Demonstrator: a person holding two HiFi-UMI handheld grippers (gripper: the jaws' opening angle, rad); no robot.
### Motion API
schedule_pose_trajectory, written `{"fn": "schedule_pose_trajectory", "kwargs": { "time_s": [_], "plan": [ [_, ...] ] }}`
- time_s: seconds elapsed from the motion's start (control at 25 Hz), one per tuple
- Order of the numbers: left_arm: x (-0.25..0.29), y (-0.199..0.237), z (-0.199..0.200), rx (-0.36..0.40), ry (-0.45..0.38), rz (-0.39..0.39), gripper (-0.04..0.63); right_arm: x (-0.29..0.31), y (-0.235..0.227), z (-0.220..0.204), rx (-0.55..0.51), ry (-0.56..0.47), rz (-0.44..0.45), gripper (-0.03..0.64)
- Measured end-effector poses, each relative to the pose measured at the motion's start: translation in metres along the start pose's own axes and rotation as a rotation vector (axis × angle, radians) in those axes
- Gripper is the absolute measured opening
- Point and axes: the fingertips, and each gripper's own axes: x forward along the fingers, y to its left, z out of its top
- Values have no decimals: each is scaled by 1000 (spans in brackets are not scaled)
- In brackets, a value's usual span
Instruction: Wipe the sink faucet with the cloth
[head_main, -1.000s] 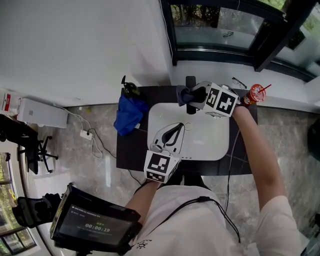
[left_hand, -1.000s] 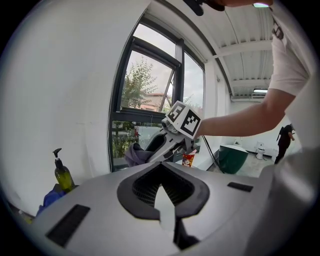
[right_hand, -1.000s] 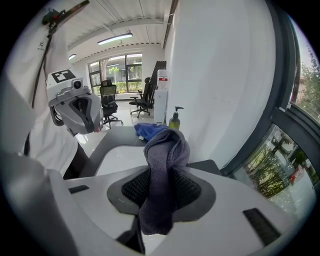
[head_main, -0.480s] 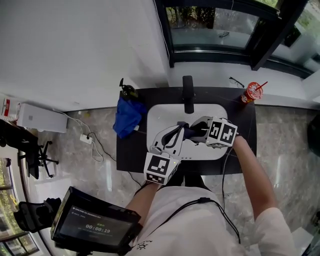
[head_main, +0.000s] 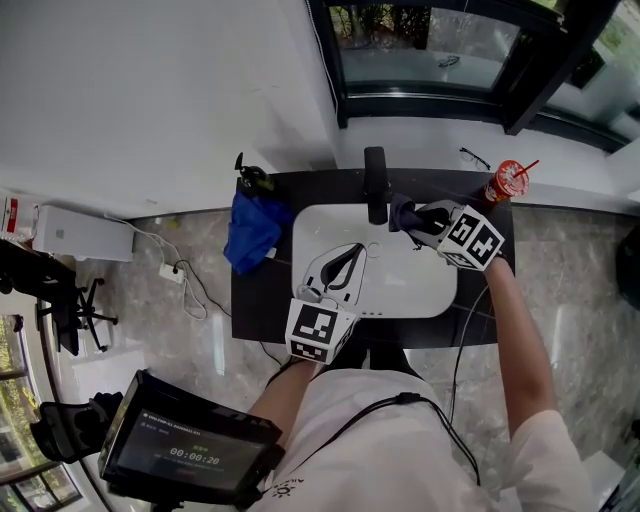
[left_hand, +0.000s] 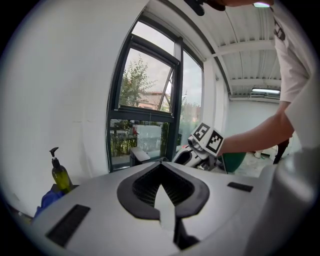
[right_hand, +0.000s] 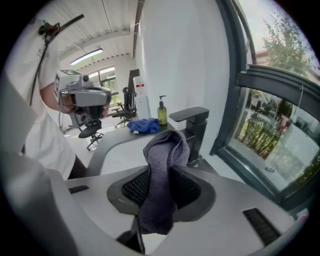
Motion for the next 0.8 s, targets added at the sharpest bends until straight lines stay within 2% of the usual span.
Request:
{"fn": "schedule_pose_trajectory", "kwargs": {
  "time_s": [0.24,0.44,0.68,0.8],
  "plan": [
    [7,5,-1,-8,9,10,-6,22,-59,7,2,33,-152,117],
    [11,10,-2,-4,21,23,-6,42,-85,8,-25,90,-231,117],
    [11,18,-5,-7,36,40,-6,66,-100,-10,-41,204,-254,115],
    [11,21,-7,-10,42,47,-6,77,-100,-22,-95,287,-241,115]
  ]
}}
